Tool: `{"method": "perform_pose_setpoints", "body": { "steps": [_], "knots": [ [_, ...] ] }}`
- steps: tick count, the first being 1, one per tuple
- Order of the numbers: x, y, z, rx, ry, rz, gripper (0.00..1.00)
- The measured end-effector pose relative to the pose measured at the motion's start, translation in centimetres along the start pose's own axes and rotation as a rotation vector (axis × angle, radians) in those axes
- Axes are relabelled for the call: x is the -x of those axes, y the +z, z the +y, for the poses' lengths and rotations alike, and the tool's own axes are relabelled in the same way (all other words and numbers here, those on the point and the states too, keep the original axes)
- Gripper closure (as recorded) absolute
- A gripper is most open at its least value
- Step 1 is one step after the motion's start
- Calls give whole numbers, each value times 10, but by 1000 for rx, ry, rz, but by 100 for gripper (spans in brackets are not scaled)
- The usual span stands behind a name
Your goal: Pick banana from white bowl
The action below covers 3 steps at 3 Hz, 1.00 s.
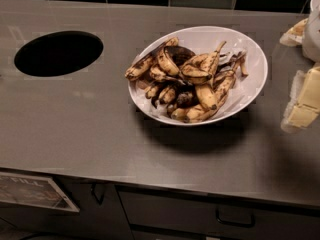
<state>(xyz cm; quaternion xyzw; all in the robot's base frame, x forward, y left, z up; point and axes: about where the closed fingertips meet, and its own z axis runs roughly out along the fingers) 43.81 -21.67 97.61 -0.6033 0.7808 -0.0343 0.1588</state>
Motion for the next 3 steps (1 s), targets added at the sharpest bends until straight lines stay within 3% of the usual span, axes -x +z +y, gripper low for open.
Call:
{"method": "perform_pose_setpoints", "body": {
  "steps": [1,3],
  "knots": [
    [0,0,0,0,-1,0,0],
    [51,17,-26,5,-121,-43,0]
  ]
}}
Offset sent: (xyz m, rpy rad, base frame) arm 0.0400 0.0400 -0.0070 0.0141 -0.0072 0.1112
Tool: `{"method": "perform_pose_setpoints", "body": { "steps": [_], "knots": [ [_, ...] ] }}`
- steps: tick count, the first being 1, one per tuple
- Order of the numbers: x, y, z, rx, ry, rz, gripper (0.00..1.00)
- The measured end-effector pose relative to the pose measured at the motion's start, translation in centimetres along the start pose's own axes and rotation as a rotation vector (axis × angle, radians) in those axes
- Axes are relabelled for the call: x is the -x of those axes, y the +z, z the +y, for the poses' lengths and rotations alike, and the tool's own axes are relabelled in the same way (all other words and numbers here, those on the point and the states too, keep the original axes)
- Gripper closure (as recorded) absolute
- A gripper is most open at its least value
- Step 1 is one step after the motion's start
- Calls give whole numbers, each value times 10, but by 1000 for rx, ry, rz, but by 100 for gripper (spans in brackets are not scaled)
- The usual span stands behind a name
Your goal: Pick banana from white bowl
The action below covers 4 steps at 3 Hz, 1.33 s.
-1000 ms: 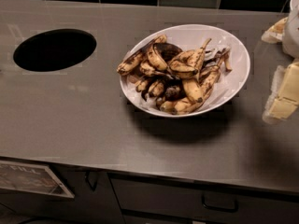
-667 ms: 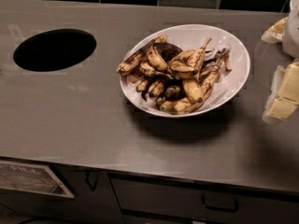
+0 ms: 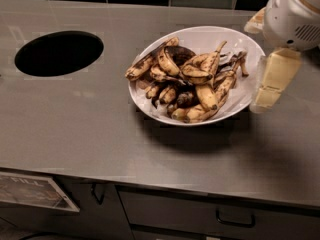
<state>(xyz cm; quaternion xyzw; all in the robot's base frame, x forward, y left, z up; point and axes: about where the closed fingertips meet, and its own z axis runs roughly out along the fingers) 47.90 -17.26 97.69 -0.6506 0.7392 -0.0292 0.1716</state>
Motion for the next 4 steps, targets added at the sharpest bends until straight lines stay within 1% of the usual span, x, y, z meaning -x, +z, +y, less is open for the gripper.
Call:
{"method": "perform_pose_setpoints", "body": {
  "steps": [1,2,3,4],
  "knots": [
    [29,6,-17,9,-45,-4,0],
    [29,6,-17,9,-45,-4,0],
    [40,14,-23,10,-82,-7,0],
    [62,27,-31,33,-164,6,0]
  ]
}}
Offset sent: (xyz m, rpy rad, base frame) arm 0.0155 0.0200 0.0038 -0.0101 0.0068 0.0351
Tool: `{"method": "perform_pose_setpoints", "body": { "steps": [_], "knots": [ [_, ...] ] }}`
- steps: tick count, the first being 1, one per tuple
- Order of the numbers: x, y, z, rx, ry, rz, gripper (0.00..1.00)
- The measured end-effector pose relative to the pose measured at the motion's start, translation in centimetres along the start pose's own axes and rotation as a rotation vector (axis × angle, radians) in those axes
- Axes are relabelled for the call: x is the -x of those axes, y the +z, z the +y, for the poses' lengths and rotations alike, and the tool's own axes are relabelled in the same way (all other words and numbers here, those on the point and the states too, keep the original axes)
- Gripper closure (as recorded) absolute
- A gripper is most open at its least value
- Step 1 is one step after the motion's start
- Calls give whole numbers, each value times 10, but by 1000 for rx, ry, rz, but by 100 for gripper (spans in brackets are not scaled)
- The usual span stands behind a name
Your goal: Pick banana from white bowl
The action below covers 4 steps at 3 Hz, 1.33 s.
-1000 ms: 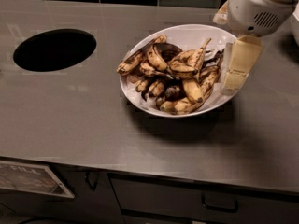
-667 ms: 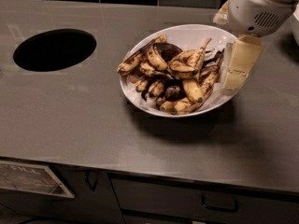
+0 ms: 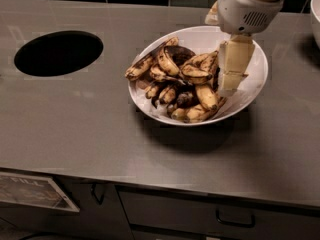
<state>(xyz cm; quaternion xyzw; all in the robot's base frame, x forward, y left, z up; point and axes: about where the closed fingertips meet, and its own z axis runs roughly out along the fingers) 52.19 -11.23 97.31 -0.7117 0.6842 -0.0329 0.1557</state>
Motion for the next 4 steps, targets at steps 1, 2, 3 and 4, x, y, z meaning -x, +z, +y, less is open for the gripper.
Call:
{"method": "perform_pose_setpoints", "body": {
  "steps": [1,2,3,4],
  "knots": [
    [18,10,-10,30,-85,0,0],
    [39,7,-22,42,-189,8,0],
    [55,0,-37,8,-265,-6,0],
    [55,0,-38,7,-266,-6,0]
  ]
}}
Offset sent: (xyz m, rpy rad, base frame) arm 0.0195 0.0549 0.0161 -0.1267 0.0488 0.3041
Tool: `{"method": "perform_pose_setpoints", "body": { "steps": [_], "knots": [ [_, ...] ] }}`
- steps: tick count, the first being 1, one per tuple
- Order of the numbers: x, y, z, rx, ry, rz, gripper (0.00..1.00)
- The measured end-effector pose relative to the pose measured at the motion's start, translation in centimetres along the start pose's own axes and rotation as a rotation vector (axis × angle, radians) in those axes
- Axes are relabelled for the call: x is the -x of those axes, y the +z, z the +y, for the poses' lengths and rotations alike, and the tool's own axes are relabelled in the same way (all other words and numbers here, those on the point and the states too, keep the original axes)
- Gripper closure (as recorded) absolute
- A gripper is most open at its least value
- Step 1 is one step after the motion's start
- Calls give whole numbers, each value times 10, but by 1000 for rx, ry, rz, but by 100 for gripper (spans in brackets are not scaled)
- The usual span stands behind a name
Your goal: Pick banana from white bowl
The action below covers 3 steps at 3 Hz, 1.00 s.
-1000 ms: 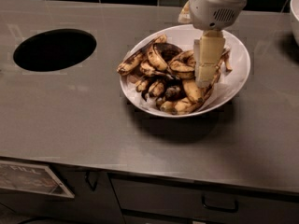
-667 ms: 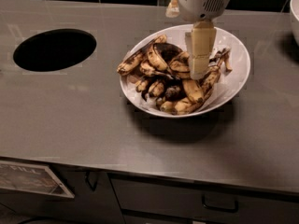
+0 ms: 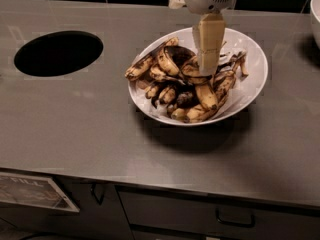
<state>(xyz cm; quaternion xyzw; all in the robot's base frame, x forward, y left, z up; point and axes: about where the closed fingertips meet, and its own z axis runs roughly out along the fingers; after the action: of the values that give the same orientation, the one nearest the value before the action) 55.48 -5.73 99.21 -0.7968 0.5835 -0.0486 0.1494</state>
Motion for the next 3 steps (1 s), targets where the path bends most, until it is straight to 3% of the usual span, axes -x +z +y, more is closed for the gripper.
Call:
{"method": "perform_pose_setpoints", "body": {
  "steps": [1,3],
  "knots": [
    [5,0,-6,-30,-46,1,0],
    [5,-3,0,-92,-209,-39,0]
  ]
}}
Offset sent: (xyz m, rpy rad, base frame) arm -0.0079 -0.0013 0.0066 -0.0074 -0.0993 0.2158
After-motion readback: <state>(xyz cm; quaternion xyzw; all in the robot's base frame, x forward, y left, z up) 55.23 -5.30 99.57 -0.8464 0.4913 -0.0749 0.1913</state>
